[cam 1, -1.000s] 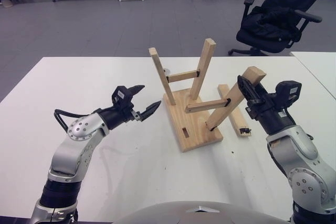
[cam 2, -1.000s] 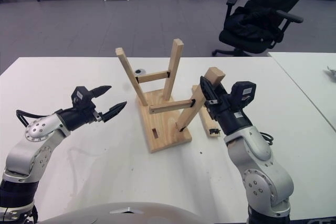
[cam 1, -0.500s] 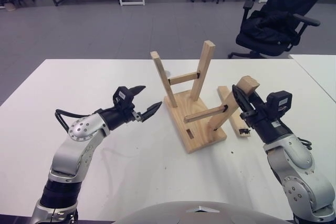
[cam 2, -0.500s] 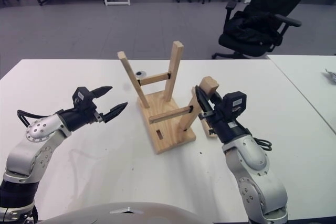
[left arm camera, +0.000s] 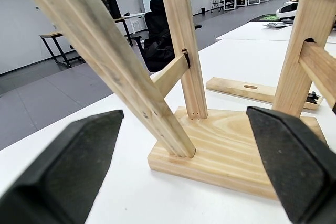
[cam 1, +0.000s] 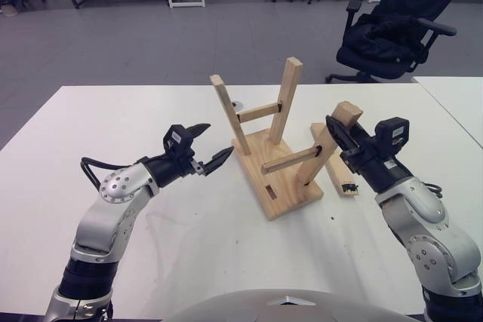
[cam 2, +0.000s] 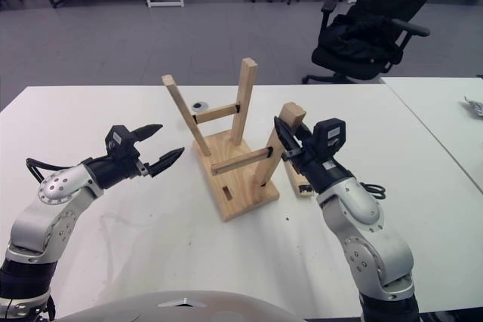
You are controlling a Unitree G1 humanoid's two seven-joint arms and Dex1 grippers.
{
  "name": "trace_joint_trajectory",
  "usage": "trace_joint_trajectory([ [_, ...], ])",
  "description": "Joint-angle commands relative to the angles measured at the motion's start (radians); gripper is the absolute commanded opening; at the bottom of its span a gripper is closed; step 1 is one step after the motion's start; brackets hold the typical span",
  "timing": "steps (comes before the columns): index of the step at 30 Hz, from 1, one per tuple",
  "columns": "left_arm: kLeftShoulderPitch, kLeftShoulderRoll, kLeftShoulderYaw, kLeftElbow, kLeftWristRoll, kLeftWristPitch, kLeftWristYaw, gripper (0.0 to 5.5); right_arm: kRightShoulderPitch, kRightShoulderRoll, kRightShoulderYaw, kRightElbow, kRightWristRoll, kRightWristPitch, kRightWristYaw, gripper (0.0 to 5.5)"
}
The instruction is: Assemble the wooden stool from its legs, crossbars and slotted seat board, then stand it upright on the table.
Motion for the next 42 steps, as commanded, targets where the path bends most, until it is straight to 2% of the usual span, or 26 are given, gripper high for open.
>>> trace_joint_trajectory([
  [1, -0.002, 0.007, -0.016, 0.02, 0.043, -0.008, 0.008, 4.3, 0.134, -0.108, 0.15, 0.155, -0.012, 0.352, 0.024, 1.04],
  [8, -0.01, 0.008, -0.021, 0.029, 0.055, -0.012, 0.006, 4.3, 0.022, -0.046, 0.037, 0.169, -0.027, 0.174, -0.037, 1.04],
  [17, 0.003, -0.002, -0.028, 0.035, 0.08, -0.022, 0.003, 4.3, -0.031, -0.007, 0.01, 0.093, -0.041, 0.085, -0.033, 1.04],
  [18, 0.003, -0.003, -0.028, 0.036, 0.081, -0.022, 0.003, 4.3, -0.039, 0.0, 0.003, 0.09, -0.037, 0.08, -0.032, 1.41],
  [29, 0.002, -0.012, -0.035, 0.052, 0.094, -0.036, 0.001, 4.3, -0.078, 0.085, -0.069, 0.051, -0.013, 0.055, -0.011, 3.47],
  [32, 0.008, -0.01, -0.036, 0.05, 0.093, -0.038, -0.001, 4.3, -0.119, 0.071, -0.102, 0.009, 0.029, 0.063, 0.006, 4.01],
  [35, 0.002, -0.011, -0.04, 0.059, 0.096, -0.042, -0.003, 4.3, -0.238, 0.012, -0.209, -0.041, 0.169, 0.085, 0.012, 4.59],
  [39, 0.0, -0.011, -0.042, 0.066, 0.097, -0.049, -0.004, 4.3, -0.378, -0.046, -0.407, 0.042, 0.386, 0.061, -0.038, 5.38],
  [42, 0.005, -0.013, -0.043, 0.067, 0.102, -0.055, 0.0, 4.3, -0.44, -0.063, -0.526, 0.188, 0.496, 0.043, -0.112, 5.38],
])
